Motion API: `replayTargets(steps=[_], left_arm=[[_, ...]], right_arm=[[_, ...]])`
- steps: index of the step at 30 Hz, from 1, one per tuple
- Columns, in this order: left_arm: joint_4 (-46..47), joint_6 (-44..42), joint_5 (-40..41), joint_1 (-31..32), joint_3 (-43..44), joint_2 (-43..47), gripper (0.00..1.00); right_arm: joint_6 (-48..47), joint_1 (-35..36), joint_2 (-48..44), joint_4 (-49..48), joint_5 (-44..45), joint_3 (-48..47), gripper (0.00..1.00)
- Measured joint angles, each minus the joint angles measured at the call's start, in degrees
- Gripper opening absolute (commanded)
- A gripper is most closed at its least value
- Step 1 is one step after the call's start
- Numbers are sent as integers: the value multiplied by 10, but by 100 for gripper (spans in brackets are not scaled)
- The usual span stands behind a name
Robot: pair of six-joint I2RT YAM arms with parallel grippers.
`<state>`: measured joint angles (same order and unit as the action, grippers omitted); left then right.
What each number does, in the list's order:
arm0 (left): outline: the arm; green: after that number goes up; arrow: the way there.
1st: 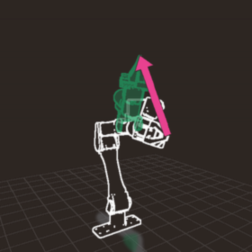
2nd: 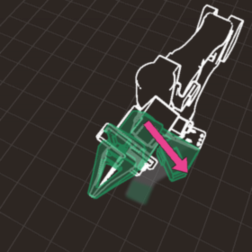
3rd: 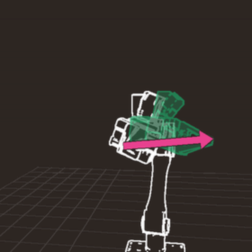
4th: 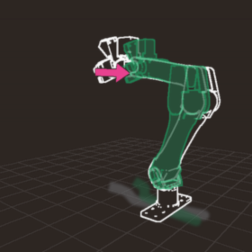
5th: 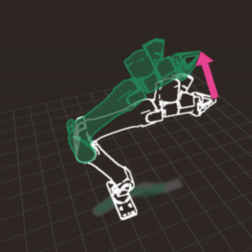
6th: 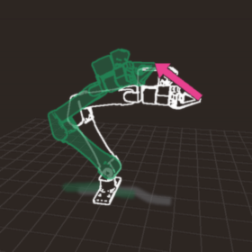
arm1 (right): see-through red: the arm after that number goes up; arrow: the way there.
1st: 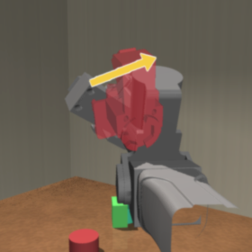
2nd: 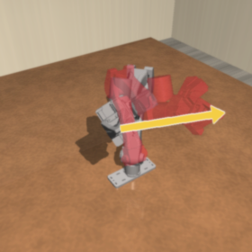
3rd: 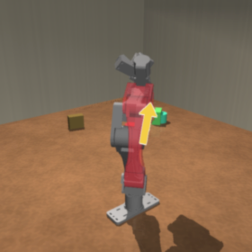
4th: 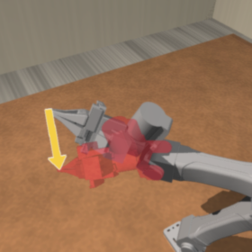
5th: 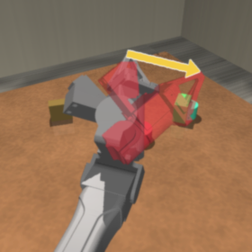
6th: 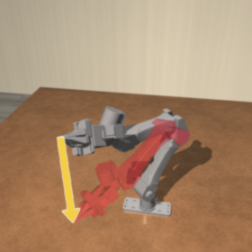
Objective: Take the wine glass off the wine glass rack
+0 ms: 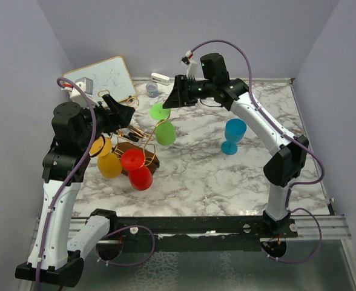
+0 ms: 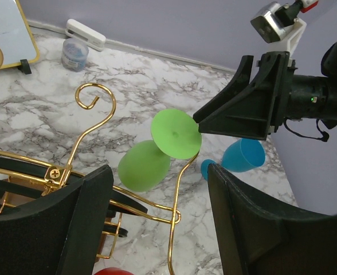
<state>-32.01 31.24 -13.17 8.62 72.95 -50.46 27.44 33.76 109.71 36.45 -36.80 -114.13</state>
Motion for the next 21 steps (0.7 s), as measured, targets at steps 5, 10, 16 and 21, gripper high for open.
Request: replayTargets(steps=[5,10,16,21], left_arm=[[-3,-3,0,0,0,22,69],[-8,-4,2,0,0,38,68],[-12,-7,8,0,0,51,68],[-15,-10,8,0,-3,54,68]], right_arm=[[0,9,15,-5,6,-2,49],[0,15,22,-5,14,-2,33],[-1,16,22,-10,17,-2,19],[-1,16,22,-13,23,-1,15]])
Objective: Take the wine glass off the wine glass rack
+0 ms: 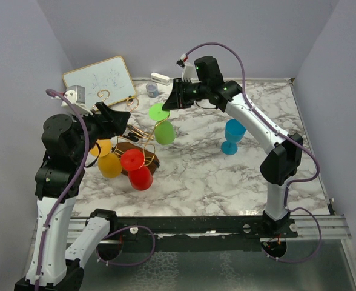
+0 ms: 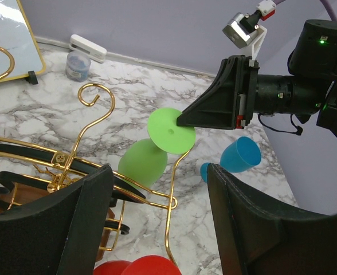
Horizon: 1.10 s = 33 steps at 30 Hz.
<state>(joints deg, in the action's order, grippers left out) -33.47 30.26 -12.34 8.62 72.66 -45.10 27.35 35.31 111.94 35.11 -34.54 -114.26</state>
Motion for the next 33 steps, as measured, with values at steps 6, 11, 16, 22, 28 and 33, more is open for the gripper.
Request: replayTargets(steps=[6,11,16,22,28,33], left_arm=[[-6,0,0,0,-5,0,68],[-7,0,0,0,-11,1,68],[-7,0,0,0,-12,2,68],[-7,0,0,0,-14,6,68],[-9,0,0,0,-14,10,68],[-9,0,0,0,-15,13,68]], right_arm=[[1,0,0,-10,16,1,11],[1,3,-5,-24,29,7,1],[7,4,-15,-43,30,21,1],[25,5,-38,-74,30,56,1],[55,3,-68,-111,39,105,1],[82,-9,-102,-141,44,153,1]])
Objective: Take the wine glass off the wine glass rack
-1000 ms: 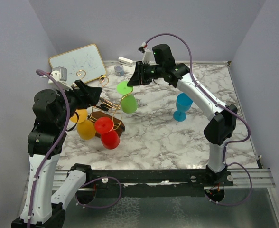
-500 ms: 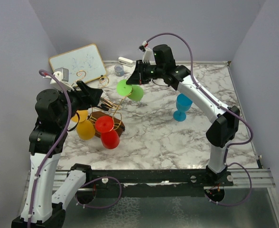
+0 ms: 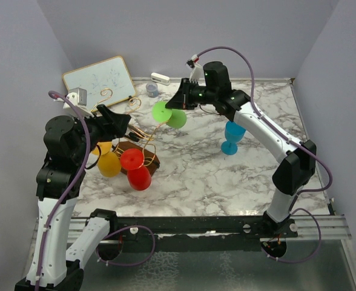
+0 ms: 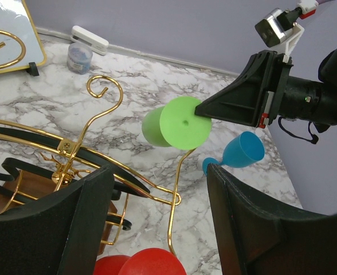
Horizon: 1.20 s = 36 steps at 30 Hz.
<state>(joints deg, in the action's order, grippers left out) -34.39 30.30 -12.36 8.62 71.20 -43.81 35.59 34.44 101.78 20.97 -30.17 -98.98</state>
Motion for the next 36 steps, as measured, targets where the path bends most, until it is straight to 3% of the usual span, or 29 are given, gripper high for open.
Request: replayTargets(steps=[23,36], left_arm=[[4,11,-1,0,-22,5,67],[5,13,-1,0,-22,5,67]], right_arm=[[43,-9,-35,-62,-89,69,1],[27,20,41,-48,-106,-31,1]])
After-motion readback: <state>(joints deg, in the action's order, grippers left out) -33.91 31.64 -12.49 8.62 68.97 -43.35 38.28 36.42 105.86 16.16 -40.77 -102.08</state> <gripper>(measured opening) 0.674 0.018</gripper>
